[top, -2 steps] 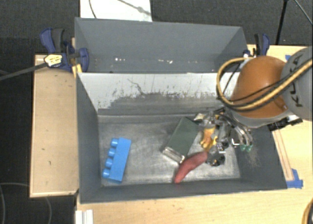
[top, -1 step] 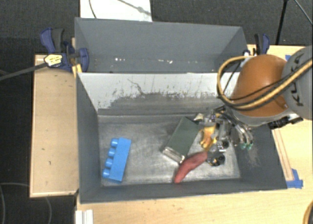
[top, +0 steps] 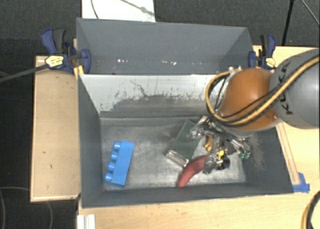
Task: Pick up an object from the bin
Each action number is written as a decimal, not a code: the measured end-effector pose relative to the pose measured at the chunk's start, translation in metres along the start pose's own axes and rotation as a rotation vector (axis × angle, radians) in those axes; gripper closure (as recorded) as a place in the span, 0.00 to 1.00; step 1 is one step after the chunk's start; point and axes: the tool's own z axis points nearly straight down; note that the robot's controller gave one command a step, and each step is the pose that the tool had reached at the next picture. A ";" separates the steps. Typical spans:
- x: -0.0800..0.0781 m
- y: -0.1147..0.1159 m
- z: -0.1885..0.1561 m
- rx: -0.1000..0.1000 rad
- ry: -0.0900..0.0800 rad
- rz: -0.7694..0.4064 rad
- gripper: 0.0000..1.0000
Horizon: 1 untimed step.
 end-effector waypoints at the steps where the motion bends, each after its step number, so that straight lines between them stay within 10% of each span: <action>1: 0.022 -0.044 0.028 -0.001 -0.005 -0.148 0.00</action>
Offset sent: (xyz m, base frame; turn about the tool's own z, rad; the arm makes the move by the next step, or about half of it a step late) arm -0.0375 0.0221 -0.0504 -0.1477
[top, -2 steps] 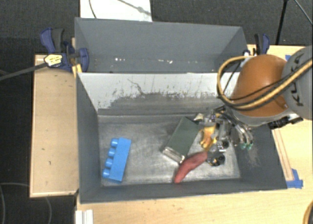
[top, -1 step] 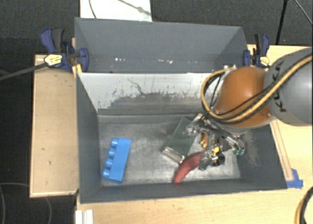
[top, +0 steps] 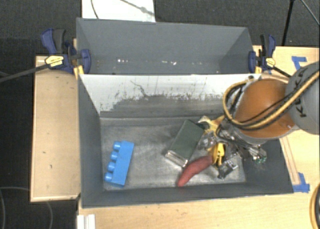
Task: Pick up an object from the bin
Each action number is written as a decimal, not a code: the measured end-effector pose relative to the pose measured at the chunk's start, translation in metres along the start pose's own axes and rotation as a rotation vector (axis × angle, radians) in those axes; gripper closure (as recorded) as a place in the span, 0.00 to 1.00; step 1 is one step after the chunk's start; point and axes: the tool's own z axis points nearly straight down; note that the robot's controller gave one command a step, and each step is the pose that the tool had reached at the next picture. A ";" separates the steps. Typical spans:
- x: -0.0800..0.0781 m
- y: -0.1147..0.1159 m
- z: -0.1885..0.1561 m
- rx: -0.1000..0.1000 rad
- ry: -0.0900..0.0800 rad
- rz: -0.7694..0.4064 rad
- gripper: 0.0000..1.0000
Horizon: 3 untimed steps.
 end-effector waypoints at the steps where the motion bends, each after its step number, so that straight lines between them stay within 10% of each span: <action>1: 0.004 0.036 0.015 0.003 0.004 0.035 0.00; 2: -0.016 0.027 0.002 -0.004 0.007 -0.129 0.00; 3: -0.007 0.059 0.019 0.003 -0.001 0.086 1.00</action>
Offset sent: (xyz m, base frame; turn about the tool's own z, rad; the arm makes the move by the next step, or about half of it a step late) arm 0.0181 -0.0007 0.0078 -0.1961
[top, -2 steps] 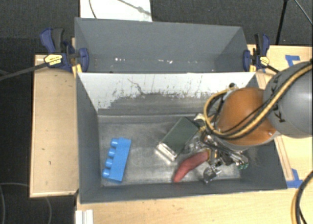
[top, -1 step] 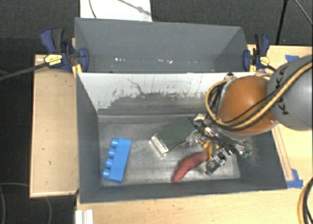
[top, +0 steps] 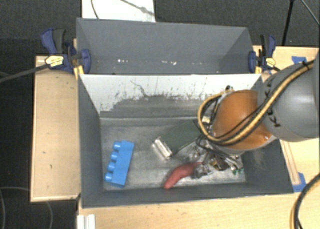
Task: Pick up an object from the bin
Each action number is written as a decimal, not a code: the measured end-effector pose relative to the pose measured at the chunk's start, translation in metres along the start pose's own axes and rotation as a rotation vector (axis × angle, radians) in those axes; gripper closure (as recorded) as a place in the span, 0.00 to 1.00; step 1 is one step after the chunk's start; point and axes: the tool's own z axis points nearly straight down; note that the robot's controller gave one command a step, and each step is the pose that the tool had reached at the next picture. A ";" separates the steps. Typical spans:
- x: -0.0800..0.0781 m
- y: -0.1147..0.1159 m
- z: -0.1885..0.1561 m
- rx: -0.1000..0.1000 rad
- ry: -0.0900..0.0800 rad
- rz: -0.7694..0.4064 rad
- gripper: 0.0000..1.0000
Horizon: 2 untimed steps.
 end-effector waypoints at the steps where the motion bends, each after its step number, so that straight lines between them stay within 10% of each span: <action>1: 0.000 0.000 0.000 0.000 0.000 0.000 1.00; 2: 0.001 0.000 -0.003 -0.002 0.005 0.000 1.00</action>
Offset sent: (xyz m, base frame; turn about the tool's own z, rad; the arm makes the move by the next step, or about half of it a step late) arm -0.0001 -0.0002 0.0454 0.0000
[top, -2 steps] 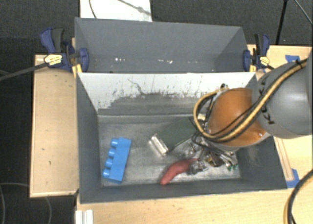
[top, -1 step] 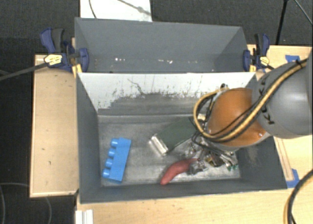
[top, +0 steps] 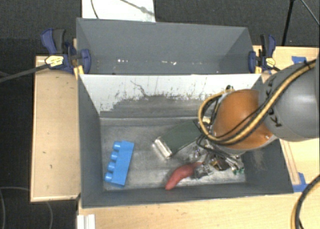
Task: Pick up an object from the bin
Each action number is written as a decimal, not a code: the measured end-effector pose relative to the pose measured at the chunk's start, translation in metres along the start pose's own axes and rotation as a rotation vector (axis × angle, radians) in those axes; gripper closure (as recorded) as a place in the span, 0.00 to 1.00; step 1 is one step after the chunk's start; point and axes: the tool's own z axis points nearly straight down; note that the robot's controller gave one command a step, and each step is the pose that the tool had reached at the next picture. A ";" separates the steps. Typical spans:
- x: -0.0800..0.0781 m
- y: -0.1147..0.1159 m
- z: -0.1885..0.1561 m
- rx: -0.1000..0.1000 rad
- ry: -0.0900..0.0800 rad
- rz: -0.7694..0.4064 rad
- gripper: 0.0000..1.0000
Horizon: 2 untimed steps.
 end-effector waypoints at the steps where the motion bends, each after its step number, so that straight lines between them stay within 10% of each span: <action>1: 0.001 0.001 -0.015 -0.003 0.008 0.000 1.00; 2: 0.001 0.001 -0.029 -0.003 0.005 0.001 1.00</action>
Offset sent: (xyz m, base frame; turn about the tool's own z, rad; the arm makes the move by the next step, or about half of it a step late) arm 0.0000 0.0000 0.0285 0.0000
